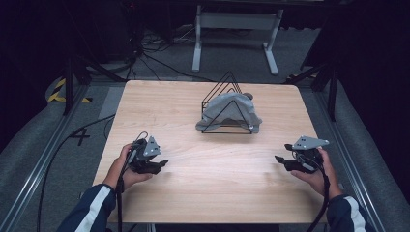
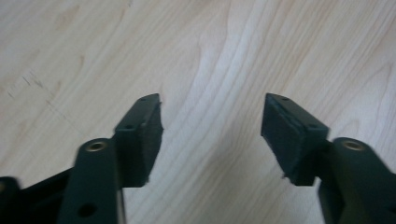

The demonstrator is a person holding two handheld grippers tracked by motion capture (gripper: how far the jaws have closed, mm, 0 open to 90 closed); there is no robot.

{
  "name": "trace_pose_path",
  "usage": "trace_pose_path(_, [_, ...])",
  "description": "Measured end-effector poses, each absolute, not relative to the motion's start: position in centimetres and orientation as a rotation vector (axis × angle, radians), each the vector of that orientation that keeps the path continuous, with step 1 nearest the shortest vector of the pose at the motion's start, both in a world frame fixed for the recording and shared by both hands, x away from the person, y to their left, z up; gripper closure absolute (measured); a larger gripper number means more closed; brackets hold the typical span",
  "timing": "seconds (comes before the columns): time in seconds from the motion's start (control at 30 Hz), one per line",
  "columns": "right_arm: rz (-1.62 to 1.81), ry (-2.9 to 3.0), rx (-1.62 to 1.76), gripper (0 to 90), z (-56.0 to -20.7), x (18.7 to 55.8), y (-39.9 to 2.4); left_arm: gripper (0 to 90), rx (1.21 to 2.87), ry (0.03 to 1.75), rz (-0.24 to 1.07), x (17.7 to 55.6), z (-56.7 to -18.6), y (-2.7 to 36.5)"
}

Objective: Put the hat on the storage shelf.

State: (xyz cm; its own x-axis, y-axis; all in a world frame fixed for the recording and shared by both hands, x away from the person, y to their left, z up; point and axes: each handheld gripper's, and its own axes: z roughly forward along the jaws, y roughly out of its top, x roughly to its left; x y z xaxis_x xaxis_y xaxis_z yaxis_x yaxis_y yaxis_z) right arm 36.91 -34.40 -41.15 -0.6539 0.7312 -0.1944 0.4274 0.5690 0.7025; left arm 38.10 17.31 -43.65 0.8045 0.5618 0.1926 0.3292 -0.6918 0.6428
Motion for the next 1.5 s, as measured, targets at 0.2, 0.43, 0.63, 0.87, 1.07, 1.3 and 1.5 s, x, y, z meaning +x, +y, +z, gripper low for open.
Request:
trace_pose_path(0.2, [0.921, 2.322, 0.983, 33.2, -42.9, 35.0, -36.5, 27.0, 2.394, 0.693, 0.452, 36.9, -46.0, 19.1])
trace_pose_path(0.43, [0.969, 2.280, 1.087, 31.6, -44.8, 33.5, -38.7, 24.4, 2.341, 0.706, 0.427, 35.5, -47.0, 20.7])
trace_pose_path(0.63, [1.001, 2.266, 1.158, 28.6, -46.7, 32.6, -39.7, 20.2, 2.226, 0.778, 0.321, 35.0, -48.1, 21.8])
trace_pose_path(0.87, [0.988, 2.238, 1.199, 25.3, -46.7, 32.7, -39.7, 18.8, 2.226, 0.788, 0.321, 34.9, -48.1, 21.8])
trace_pose_path(1.07, [0.987, 2.234, 1.202, 25.0, -46.7, 32.8, -39.7, 16.7, 2.231, 0.781, 0.323, 35.1, -48.1, 21.8])
trace_pose_path(1.3, [0.987, 2.220, 1.227, 25.8, -46.7, 32.8, -39.8, 15.9, 2.231, 0.784, 0.317, 35.1, -48.2, 21.7])
trace_pose_path(1.5, [0.975, 2.197, 1.250, 25.7, -46.7, 32.9, -39.9, 15.9, 2.231, 0.784, 0.316, 35.1, -48.2, 21.7])
